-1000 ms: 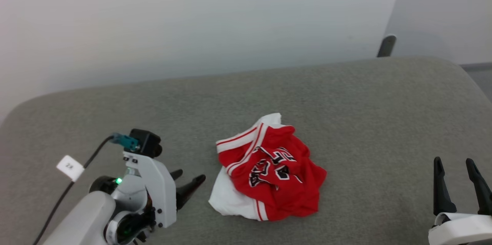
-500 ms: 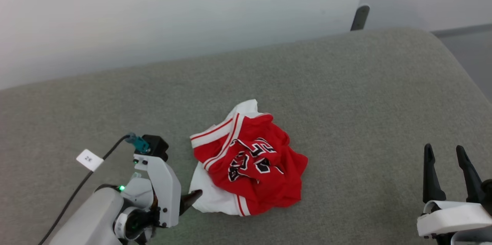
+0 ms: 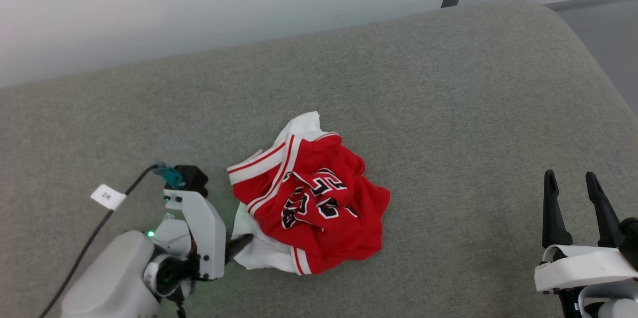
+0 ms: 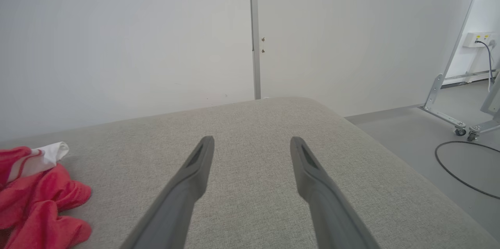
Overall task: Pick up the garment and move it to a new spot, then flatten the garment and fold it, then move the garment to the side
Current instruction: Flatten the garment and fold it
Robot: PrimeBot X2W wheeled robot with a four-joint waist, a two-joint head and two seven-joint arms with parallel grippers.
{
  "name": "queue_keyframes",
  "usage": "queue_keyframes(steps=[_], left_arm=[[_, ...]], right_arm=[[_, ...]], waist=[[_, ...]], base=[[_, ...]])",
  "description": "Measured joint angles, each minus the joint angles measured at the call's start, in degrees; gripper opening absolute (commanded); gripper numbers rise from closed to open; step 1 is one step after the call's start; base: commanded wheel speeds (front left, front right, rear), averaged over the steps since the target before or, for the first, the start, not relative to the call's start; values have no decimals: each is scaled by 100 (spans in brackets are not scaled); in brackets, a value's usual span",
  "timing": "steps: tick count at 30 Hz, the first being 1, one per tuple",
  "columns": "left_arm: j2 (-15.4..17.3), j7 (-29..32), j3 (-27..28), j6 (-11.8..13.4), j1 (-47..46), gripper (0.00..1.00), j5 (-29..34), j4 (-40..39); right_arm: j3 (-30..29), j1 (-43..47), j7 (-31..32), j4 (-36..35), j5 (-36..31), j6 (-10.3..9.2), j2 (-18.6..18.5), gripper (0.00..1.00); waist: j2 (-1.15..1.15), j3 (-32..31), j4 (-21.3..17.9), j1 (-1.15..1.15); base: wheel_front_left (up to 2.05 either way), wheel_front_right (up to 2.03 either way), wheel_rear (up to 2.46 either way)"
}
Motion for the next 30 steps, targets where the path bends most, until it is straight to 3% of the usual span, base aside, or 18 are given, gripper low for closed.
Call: queue_keyframes(steps=[1, 2, 15, 30], left_arm=[[-8, 22, 2, -21, -20, 9, -29, 42], [-11, 37, -8, -55, -48, 0, -34, 77], [-7, 314, -45, -90, -204, 0, -141, 94], [926, 438, 146, 102, -406, 0, 46, -354]], right_arm=[[-4, 0, 0, 2, 0, 0, 2, 100], [-12, 0, 0, 1, -2, 0, 3, 100], [-64, 4, 0, -45, -101, 0, -96, 100], [140, 174, 188, -130, -97, 0, -335, 100]], waist=[[0, 11, 3, 0], [0, 16, 13, 0], [0, -122, 320, 0], [0, -598, 893, 0]], base=[[0, 0, 0], [0, 0, 0], [0, 0, 0], [0, 0, 0]])
